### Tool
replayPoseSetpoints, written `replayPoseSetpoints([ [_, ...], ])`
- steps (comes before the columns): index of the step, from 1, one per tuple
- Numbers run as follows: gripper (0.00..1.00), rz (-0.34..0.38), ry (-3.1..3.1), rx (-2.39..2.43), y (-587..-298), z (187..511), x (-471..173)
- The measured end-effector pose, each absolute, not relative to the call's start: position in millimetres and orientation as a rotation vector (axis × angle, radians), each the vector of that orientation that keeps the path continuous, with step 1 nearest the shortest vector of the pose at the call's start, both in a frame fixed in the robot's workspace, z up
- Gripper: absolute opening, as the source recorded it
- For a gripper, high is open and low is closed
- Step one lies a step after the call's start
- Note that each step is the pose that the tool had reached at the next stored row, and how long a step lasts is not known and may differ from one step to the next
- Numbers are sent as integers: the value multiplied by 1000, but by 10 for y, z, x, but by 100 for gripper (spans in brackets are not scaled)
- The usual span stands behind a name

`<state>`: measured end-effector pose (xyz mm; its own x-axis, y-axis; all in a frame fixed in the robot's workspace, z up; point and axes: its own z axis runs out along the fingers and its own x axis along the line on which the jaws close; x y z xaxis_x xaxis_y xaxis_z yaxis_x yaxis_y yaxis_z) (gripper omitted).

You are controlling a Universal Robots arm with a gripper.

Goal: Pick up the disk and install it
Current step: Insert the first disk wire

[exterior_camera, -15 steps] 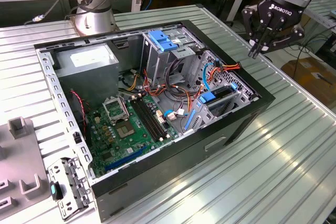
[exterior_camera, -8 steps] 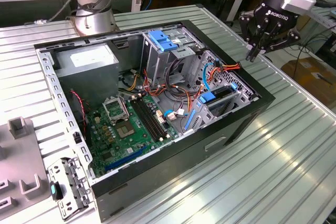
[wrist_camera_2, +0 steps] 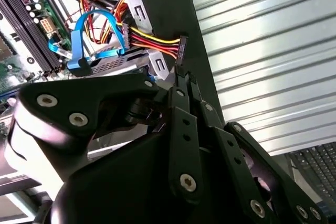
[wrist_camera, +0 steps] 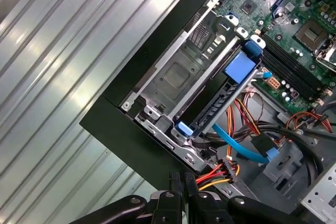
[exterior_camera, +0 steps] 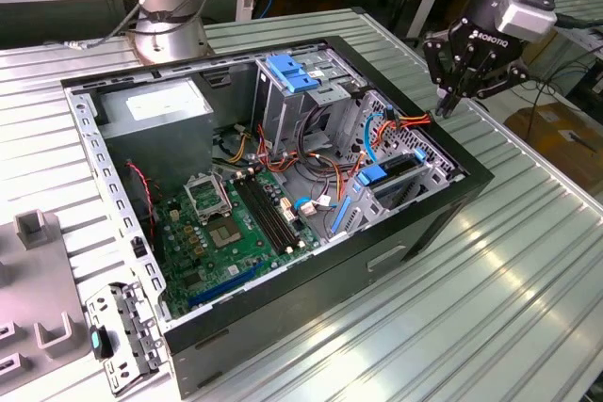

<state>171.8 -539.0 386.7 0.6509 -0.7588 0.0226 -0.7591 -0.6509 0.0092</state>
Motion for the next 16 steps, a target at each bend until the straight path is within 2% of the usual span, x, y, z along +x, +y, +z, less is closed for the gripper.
replayPoseSetpoints([
  [1, 18, 26, -1283, 2848, -5388, 3835, 1724],
  [2, 25, 27, -1263, 2857, -5385, 3814, 1724],
  [16, 25, 29, -986, 2966, -5330, 3710, 1762],
])
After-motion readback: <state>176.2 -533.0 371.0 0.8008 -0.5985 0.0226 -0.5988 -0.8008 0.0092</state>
